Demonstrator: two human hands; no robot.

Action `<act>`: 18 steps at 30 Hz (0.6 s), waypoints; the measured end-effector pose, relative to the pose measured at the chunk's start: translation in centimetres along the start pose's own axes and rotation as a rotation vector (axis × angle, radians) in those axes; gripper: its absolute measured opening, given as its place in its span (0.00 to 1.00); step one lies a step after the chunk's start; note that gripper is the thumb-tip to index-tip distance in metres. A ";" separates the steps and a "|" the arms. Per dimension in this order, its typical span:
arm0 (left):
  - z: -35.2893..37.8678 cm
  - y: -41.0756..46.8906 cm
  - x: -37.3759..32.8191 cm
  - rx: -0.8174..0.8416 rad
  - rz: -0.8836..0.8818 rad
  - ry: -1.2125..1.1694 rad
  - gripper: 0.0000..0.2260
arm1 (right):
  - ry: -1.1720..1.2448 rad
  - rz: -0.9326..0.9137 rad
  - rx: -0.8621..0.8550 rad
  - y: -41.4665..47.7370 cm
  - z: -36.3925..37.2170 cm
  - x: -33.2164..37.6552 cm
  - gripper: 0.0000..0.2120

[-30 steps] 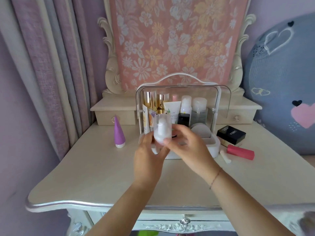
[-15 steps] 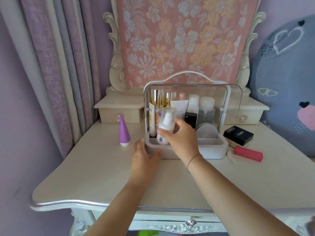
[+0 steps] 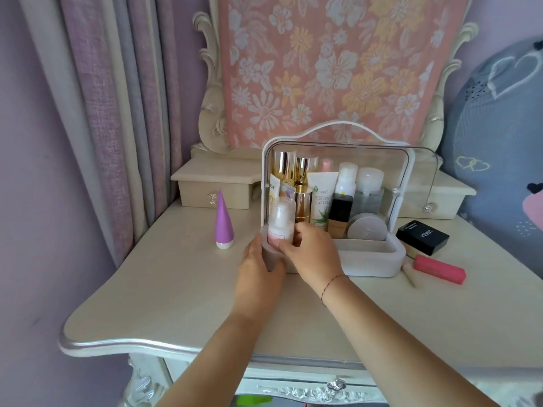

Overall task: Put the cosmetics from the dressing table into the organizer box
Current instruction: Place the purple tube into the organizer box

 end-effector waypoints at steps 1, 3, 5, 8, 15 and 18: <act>-0.1 -0.2 -0.2 -0.011 -0.002 -0.007 0.18 | -0.005 -0.024 -0.016 -0.2 0.0 0.0 0.17; -0.9 -0.7 -0.7 -0.099 -0.022 -0.019 0.17 | 0.000 -0.106 -0.092 -1.1 -0.2 0.2 0.19; -3.1 -1.4 -0.8 -0.317 -0.031 -0.029 0.19 | 0.007 -0.186 -0.169 -2.5 -0.6 0.3 0.19; -7.0 -0.9 0.1 -0.608 -0.105 0.000 0.23 | -0.005 -0.242 -0.208 -4.3 -1.7 0.0 0.18; -7.9 3.8 3.7 -0.345 -0.247 -0.069 0.28 | 0.080 -0.253 -0.262 -6.4 -2.9 -1.4 0.20; -8.1 3.9 3.6 -0.312 -0.241 -0.018 0.18 | 0.096 -0.253 -0.279 -6.6 -2.9 -1.2 0.19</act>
Point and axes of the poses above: each hand's wrist, its own y-axis towards the middle knuckle, its own z-axis out of the palm, x = y × z, the point moved 7 cm from there along y, towards the middle knuckle, and after that the axes turned 9 degrees about x, right-handed, at the moved point
